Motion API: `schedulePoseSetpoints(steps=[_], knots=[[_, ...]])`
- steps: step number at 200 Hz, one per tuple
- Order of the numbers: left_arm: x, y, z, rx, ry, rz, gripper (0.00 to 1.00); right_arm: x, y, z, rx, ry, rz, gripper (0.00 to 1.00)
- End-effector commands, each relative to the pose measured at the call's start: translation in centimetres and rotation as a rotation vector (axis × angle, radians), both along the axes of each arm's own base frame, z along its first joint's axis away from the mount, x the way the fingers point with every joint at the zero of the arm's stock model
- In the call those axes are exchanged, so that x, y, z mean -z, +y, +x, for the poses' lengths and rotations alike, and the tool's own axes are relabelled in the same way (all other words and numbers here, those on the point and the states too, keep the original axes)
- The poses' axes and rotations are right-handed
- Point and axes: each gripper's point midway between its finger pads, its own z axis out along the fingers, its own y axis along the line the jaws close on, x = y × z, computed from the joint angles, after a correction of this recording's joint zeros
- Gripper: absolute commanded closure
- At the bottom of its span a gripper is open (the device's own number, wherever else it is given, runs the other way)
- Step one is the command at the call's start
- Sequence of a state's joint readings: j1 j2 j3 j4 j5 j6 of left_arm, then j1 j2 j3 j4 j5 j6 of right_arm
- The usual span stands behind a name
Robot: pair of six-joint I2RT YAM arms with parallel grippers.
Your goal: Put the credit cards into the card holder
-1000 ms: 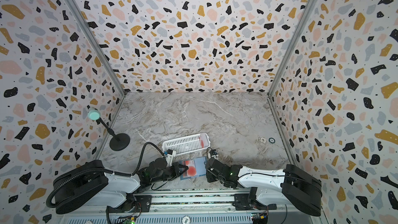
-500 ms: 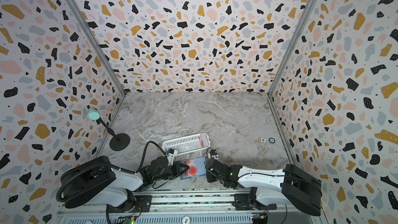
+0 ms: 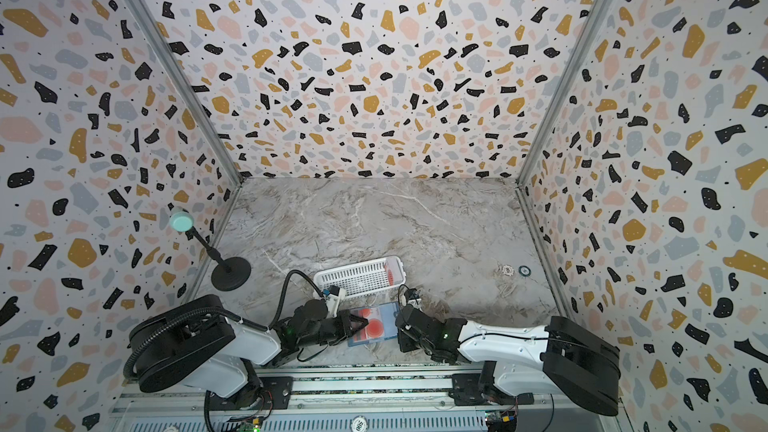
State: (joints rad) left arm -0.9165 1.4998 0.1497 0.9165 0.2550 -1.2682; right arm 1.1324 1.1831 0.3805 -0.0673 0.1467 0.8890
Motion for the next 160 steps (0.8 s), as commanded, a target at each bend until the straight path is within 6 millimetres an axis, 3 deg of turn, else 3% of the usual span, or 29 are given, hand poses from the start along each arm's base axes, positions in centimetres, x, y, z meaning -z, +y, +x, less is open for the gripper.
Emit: schedulePoseSetpoints(steps=[1,59,117,160], knots=[[0.9,0.1,-0.2,0.012,0.024,0.039,0.90,0.9,-0.7,-0.3,0.003,0.018,-0.051,0.90],[1.7,1.3,0.2,-0.007,0.032,0.181,0.78,1.5,-1.3,-0.5,0.016,0.027,-0.082,0.90],[2.2,3.0,0.2,-0.016,0.032,0.318,0.73,1.4,-1.1,-0.4,0.016,0.021,-0.086,0.90],[1.7,2.3,-0.2,0.020,0.033,0.311,0.73,1.4,-0.9,-0.5,0.012,0.020,-0.086,0.90]])
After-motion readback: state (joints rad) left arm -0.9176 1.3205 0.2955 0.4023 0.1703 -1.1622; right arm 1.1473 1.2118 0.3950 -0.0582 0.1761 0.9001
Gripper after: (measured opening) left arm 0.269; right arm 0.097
